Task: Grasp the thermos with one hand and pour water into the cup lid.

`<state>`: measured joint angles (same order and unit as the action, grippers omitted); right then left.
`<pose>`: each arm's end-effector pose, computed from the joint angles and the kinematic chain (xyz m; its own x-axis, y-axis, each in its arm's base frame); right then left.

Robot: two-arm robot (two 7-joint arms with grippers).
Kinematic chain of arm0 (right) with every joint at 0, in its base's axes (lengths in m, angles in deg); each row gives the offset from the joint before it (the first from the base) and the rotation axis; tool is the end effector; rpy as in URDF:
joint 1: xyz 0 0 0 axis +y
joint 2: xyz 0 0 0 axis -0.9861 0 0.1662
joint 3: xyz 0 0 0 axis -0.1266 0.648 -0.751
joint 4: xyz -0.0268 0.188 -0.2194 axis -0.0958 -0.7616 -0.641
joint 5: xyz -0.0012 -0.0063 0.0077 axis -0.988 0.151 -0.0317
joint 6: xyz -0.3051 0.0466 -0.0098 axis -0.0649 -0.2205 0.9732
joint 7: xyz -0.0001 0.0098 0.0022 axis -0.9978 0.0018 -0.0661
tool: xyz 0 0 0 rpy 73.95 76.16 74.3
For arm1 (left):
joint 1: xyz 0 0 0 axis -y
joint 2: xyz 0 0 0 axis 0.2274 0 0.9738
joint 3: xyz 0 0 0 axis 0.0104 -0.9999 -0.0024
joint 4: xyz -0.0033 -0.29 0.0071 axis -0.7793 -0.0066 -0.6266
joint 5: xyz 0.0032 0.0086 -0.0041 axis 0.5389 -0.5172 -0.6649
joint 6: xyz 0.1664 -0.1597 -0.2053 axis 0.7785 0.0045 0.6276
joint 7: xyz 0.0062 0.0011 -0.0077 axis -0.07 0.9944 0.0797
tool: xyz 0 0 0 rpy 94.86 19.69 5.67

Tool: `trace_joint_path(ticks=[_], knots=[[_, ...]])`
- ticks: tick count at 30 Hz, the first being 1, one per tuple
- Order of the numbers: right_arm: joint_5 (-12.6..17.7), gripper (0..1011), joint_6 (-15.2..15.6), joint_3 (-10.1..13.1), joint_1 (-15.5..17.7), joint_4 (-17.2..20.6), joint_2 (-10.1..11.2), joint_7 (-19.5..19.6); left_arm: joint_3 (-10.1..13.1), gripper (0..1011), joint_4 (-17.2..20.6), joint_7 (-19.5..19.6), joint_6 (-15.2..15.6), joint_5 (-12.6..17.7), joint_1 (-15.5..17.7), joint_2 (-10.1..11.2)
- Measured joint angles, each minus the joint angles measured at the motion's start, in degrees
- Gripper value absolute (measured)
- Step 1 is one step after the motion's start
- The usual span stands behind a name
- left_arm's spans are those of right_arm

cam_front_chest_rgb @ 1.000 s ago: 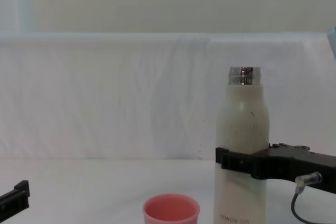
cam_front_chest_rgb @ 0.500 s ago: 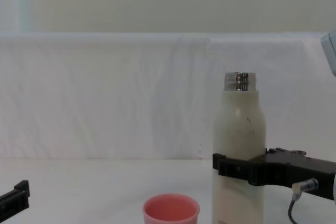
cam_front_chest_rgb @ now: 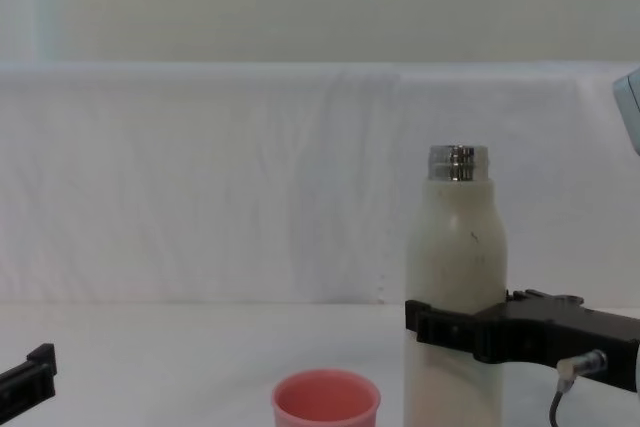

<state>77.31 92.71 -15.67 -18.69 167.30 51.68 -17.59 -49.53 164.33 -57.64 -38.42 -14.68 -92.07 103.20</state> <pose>0.3599 0.0339 -0.2518 0.5688 -0.8218 -0.0340 0.8190 0.5697 -0.0691 0.2529 0.0375 -0.2853 0.1245 0.9917 -0.0326 -0.9921 0.1240 -0.0176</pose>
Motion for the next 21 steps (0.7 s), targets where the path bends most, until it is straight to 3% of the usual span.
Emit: trace_joint_path(ticks=[21], knots=[[1.85,952,-1.42,-2.43,-0.54,-0.63,2.41,1.11,0.0,1001,0.0,0.0,0.0,0.0,0.0,0.0]])
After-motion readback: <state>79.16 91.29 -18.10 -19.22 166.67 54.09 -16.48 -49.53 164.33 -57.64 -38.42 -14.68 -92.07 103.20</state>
